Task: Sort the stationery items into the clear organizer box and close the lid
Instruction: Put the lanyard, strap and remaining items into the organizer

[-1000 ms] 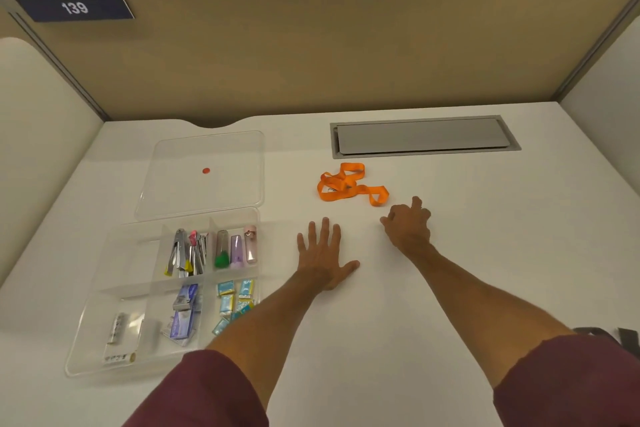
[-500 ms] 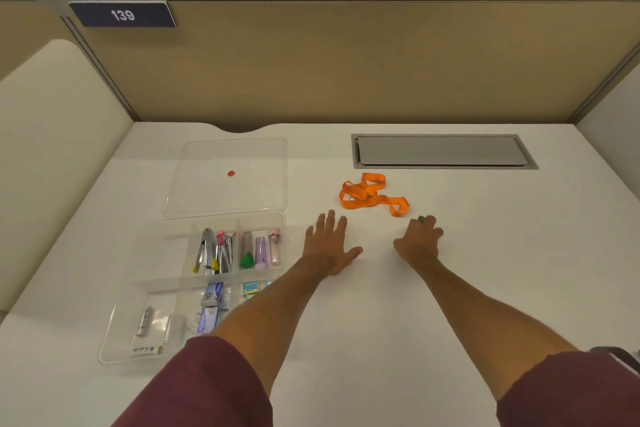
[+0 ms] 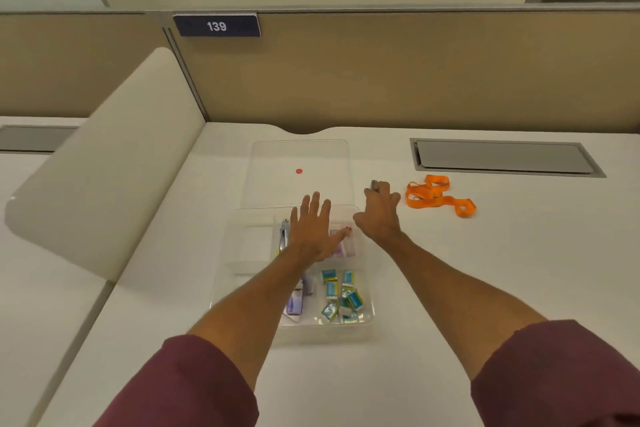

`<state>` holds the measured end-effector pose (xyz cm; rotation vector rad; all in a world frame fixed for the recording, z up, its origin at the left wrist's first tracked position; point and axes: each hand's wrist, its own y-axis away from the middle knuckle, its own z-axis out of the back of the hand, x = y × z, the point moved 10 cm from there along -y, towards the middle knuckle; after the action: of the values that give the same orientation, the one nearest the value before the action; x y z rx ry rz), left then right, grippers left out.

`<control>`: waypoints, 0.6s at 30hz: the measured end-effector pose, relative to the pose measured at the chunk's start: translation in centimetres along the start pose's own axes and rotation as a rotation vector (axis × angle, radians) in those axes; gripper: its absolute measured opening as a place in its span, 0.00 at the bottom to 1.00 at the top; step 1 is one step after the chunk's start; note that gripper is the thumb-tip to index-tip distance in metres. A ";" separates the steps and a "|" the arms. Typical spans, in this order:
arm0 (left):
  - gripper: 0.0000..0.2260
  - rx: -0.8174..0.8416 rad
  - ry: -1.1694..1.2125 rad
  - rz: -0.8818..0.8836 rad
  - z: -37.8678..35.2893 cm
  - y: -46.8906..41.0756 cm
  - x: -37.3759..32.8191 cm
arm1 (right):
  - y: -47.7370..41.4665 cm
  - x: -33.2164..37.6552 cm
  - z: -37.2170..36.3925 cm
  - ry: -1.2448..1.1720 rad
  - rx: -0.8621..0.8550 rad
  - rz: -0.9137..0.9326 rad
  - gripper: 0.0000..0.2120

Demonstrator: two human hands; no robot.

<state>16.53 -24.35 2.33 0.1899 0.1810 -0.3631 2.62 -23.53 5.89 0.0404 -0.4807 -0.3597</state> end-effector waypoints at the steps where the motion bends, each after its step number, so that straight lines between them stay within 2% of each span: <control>1: 0.36 -0.004 0.002 0.012 0.1 0.6 1.5 | 0.4 1.7 -0.7 -0.009 0.012 0.028 0.22; 9: 0.43 0.085 0.041 0.070 -1.4 5.0 10.1 | 3.4 11.7 -7.3 -0.012 0.118 0.217 0.24; 18: 0.45 0.172 0.075 0.043 -3.5 6.5 12.3 | 5.2 13.7 -12.1 0.108 0.209 0.251 0.24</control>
<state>29.74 -21.78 -2.60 0.3767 0.2194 -0.3289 21.22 -24.01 1.88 0.1998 -0.4094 -0.0599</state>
